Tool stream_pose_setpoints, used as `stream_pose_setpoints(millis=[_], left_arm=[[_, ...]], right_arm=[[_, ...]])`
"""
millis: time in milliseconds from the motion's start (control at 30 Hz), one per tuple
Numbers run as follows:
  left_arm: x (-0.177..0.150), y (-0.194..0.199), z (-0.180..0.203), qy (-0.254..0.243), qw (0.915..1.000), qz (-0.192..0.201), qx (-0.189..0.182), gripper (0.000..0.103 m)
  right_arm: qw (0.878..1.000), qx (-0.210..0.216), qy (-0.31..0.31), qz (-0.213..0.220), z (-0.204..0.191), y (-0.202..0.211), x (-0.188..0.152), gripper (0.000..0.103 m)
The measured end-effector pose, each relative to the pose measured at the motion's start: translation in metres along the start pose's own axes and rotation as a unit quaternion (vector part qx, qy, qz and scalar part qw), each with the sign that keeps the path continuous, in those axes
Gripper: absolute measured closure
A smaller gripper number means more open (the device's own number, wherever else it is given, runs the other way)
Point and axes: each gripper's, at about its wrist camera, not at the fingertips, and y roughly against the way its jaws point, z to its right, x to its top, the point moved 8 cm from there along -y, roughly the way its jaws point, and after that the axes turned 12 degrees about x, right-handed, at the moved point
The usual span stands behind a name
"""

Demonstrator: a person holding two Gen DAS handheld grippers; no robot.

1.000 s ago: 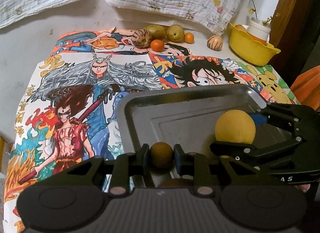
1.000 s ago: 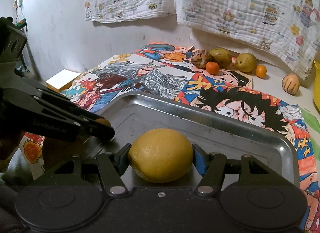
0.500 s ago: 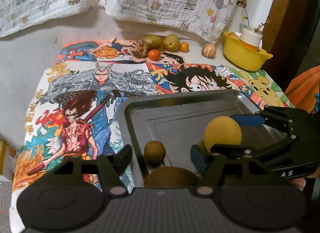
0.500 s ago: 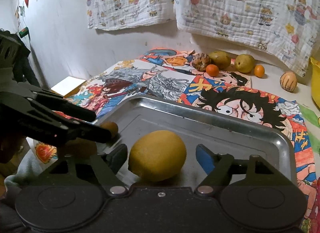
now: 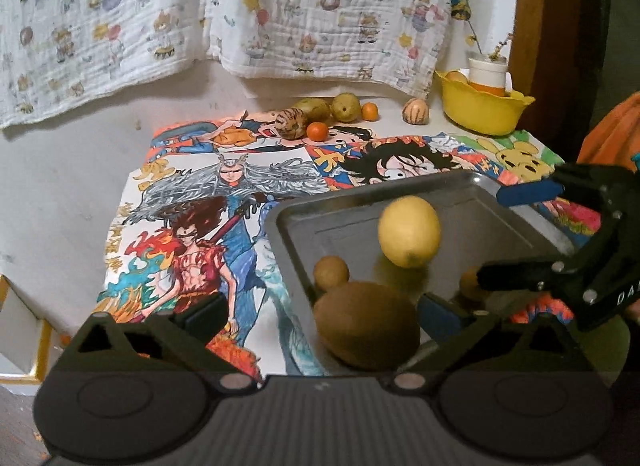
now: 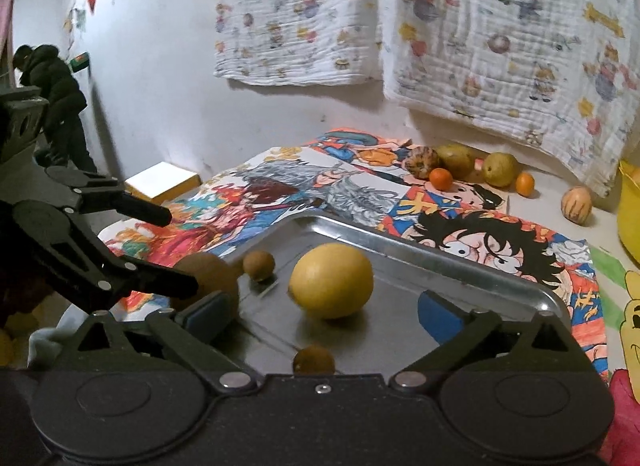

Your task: Organize fruits

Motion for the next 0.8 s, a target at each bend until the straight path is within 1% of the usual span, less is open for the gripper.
stream_pose_setpoints(millis=[167,267,467,533,667,733,800], left_arm=[[-0.013,0.011,-0.001,0.008,0.9998,0.007,-0.015,0.0],[-0.022,0.014,-0.003,0.007,0.9998,0.004,-0.02,0.0],[-0.033,0.017,-0.004,-0.005,0.9996,-0.005,-0.029,0.0],[-0.036,0.019,-0.002,-0.018,0.9991,-0.007,-0.037,0.0],[-0.04,0.017,0.001,-0.056,0.9979,-0.012,-0.032,0.0],[-0.042,0.015,0.001,-0.069,0.997,-0.017,-0.029,0.0],[-0.042,0.013,0.001,-0.074,0.9965,-0.021,-0.032,0.0]], right_arm=[[1.0,0.016,-0.007,0.0,-0.007,0.008,-0.007,0.002],[1.0,0.014,-0.006,-0.001,-0.011,0.012,-0.012,0.002],[1.0,-0.005,-0.006,-0.024,-0.009,0.021,-0.025,0.002],[0.999,-0.012,-0.01,-0.032,-0.008,0.025,-0.029,0.002],[0.998,-0.03,-0.001,-0.056,-0.002,0.034,-0.037,0.001],[0.997,-0.046,0.008,-0.066,0.002,0.038,-0.04,0.001],[0.996,-0.064,0.008,-0.067,0.008,0.043,-0.042,0.001]])
